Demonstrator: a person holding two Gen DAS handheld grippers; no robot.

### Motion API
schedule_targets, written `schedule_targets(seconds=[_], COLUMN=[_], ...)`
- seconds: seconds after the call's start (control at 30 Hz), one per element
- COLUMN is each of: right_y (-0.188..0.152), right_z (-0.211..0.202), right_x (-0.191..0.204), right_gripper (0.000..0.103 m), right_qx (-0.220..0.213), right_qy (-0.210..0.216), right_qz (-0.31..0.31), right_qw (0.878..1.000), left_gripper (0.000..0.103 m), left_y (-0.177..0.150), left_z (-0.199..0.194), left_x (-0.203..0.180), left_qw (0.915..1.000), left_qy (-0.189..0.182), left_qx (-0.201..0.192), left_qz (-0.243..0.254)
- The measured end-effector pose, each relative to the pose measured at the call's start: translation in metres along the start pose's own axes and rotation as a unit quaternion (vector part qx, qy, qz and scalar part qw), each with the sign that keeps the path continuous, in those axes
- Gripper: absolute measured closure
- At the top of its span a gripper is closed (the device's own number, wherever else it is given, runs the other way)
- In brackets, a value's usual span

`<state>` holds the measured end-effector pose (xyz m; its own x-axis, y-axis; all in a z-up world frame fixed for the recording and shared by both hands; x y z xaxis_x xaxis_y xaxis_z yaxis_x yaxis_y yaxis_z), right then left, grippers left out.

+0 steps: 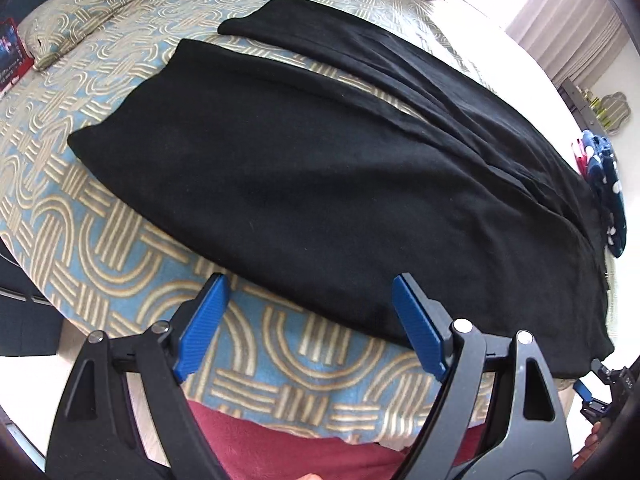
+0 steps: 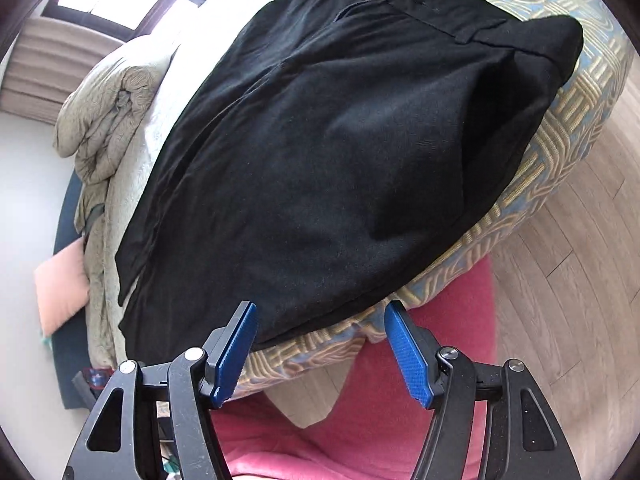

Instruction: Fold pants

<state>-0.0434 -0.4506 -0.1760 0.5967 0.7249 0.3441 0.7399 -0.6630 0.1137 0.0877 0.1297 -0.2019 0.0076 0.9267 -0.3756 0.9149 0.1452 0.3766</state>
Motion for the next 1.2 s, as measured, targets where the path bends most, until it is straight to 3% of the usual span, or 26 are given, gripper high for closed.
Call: schedule_targets(seconds=[0.37,0.43,0.57,0.7,0.77,0.93,1.03,1.2], right_y=[0.016,0.019,0.024,0.021,0.018,0.015,0.016,0.015], right_z=[-0.001,-0.008,-0.017,-0.006,-0.001,0.005,0.005,0.005], right_x=[-0.015,-0.011,-0.001,-0.008,-0.008,-0.006,-0.001,0.003], right_gripper=[0.042,0.086,0.086,0.083,0.08,0.055,0.048,0.047], right_qx=[-0.037,-0.068,-0.087,-0.057,-0.043,-0.038,-0.044,-0.057], right_qy=[-0.038,-0.056,-0.052,-0.027,-0.012,0.025,0.026,0.021], right_qz=[0.047,0.036,0.004,0.033,0.039,0.056,0.056,0.051], right_qw=[0.997,0.995,0.995,0.997,0.998,0.997,0.997,0.997], left_gripper=[0.019,0.019,0.019,0.019,0.019,0.012,0.012,0.013], left_y=[0.01,0.011,0.014,0.014,0.014,0.022,0.027,0.03], left_z=[0.002,0.0,-0.002,-0.006,-0.005,0.0,0.0,0.0], left_x=[0.0,0.003,0.007,0.01,0.013,0.019,0.021,0.024], left_qw=[1.0,0.9998,0.9984,0.9969,0.9968,0.9934,0.9914,0.9882], left_qy=[-0.006,-0.016,-0.041,-0.052,-0.048,-0.053,-0.059,-0.074], left_qx=[-0.004,-0.006,-0.01,-0.014,-0.013,-0.005,-0.002,-0.007], left_qz=[-0.004,-0.01,-0.038,-0.058,-0.063,-0.102,-0.117,-0.133])
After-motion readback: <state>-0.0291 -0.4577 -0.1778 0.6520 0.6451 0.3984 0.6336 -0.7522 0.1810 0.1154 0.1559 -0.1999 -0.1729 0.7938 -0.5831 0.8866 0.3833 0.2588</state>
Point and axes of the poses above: each gripper's, at about its wrist camera, not at the fingertips, and z roughly the way its jaws point, x to its left, y to its top, the point moved 10 cm from there along z, roughly the way its jaws point, and after that the axes turned 12 degrees about -y, right-handed, at the moved point
